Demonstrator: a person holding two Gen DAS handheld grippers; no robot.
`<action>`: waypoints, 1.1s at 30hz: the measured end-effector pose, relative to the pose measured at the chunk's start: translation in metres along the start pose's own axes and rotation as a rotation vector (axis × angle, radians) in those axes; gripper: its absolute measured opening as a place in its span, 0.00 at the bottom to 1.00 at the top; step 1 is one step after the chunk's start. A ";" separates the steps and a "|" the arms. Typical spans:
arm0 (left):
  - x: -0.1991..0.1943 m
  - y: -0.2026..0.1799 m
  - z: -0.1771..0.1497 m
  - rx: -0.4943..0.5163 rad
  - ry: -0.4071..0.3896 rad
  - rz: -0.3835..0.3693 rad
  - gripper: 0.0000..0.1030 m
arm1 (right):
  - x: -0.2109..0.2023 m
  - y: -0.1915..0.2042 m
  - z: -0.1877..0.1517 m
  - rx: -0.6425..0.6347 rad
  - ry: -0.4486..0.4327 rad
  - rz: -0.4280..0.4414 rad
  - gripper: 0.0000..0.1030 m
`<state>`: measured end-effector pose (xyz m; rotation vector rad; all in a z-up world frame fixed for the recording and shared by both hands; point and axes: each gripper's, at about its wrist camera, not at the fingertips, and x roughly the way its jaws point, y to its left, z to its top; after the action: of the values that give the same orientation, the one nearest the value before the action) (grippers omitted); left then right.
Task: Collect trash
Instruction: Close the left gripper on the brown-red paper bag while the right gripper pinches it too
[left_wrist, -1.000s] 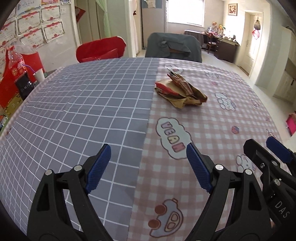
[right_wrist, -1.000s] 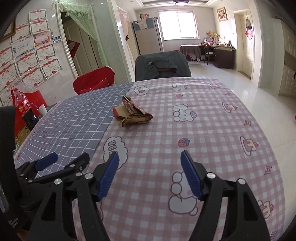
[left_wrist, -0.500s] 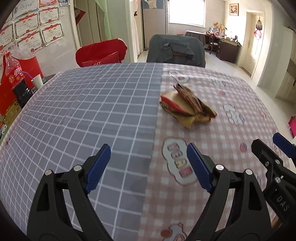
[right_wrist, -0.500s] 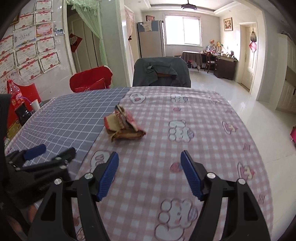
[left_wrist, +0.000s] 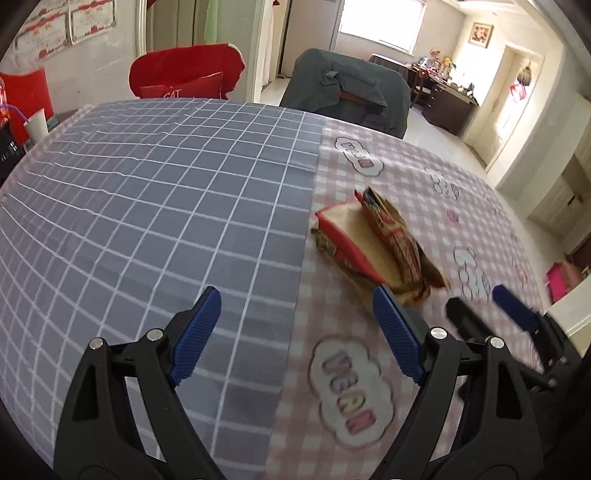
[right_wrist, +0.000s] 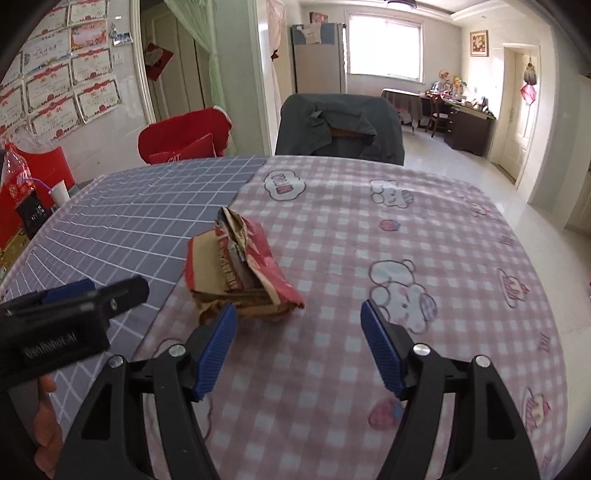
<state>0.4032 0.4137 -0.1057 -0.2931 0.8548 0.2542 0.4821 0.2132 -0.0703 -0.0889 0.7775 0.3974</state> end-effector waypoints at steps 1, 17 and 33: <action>0.005 -0.001 0.003 0.000 -0.001 0.002 0.81 | 0.007 -0.001 0.002 -0.003 0.001 0.006 0.66; 0.066 0.005 0.019 -0.181 0.080 -0.161 0.69 | 0.043 0.011 0.016 -0.066 0.031 0.125 0.34; 0.068 -0.001 0.021 -0.223 0.054 -0.229 0.15 | 0.042 0.022 0.015 -0.096 0.005 0.139 0.01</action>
<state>0.4617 0.4268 -0.1448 -0.6043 0.8394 0.1280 0.5105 0.2505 -0.0876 -0.1259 0.7713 0.5661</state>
